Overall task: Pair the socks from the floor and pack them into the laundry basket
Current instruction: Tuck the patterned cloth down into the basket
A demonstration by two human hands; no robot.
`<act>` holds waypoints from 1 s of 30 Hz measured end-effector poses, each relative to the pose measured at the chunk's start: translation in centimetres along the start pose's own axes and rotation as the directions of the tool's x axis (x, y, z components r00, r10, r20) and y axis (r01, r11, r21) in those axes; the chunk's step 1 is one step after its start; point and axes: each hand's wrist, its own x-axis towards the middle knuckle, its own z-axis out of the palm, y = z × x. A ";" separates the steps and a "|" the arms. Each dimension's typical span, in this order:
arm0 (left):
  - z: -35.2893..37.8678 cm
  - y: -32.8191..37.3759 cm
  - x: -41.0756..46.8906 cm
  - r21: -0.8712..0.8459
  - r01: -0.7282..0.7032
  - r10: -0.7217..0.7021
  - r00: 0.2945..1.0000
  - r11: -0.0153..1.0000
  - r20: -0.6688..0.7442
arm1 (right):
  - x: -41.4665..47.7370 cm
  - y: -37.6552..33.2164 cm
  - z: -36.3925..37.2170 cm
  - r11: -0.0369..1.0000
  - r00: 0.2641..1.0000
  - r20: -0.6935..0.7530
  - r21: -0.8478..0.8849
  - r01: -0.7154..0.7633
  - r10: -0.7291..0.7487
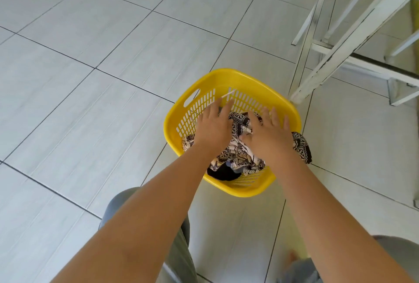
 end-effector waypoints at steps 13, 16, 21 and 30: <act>1.4 -2.7 0.0 0.400 -0.109 -0.079 0.902 0.910 0.425 | 3.1 -4.1 4.9 0.992 0.940 0.332 0.119 0.036 -0.074; 1.9 -2.6 0.0 0.369 -0.135 -0.074 0.863 0.920 0.500 | 4.0 -3.6 4.6 0.987 0.938 0.312 0.104 0.121 -0.148; 3.3 -3.5 -0.2 0.394 -0.119 -0.149 0.797 0.911 0.585 | 2.6 -1.1 3.8 0.999 0.955 0.295 -0.051 0.009 0.007; 0.5 -1.8 0.4 0.361 -0.089 -0.132 0.829 0.928 0.543 | 0.6 -0.7 3.4 0.983 0.910 0.393 0.167 0.074 -0.135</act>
